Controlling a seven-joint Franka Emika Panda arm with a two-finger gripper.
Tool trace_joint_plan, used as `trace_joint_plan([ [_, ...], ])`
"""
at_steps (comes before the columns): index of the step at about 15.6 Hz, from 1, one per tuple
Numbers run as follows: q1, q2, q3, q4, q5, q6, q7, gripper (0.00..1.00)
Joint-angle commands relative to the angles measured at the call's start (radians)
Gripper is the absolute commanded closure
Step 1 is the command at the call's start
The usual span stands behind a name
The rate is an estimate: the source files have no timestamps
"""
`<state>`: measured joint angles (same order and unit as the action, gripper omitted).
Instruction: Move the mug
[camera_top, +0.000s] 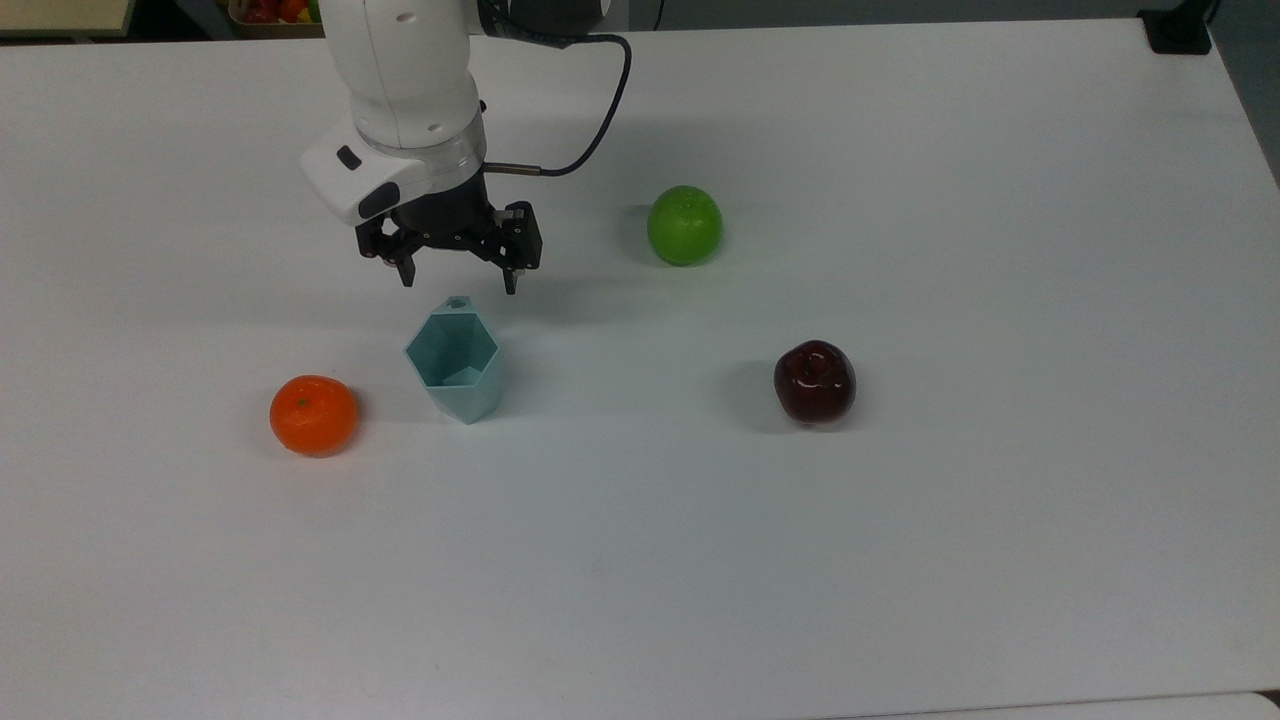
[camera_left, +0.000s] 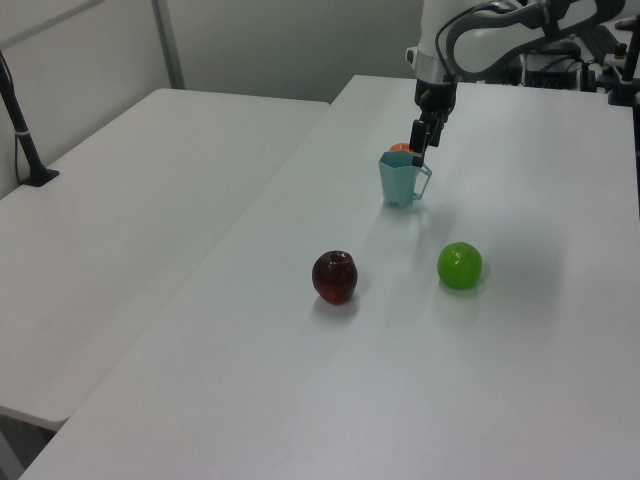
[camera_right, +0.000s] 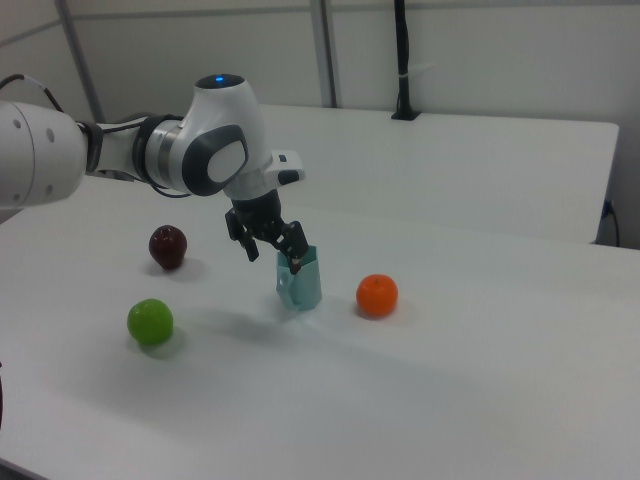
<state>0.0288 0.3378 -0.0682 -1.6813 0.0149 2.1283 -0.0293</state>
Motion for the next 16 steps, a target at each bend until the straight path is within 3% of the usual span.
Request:
trace_joint_plan([
  [1,0.002,-0.002,-0.007,-0.020,0.005,0.024,-0.031,0.00],
  [9,0.007,0.046,-0.007,-0.018,-0.001,0.081,-0.031,0.06],
  [16,0.008,0.046,-0.007,-0.021,-0.012,0.079,-0.032,0.58],
])
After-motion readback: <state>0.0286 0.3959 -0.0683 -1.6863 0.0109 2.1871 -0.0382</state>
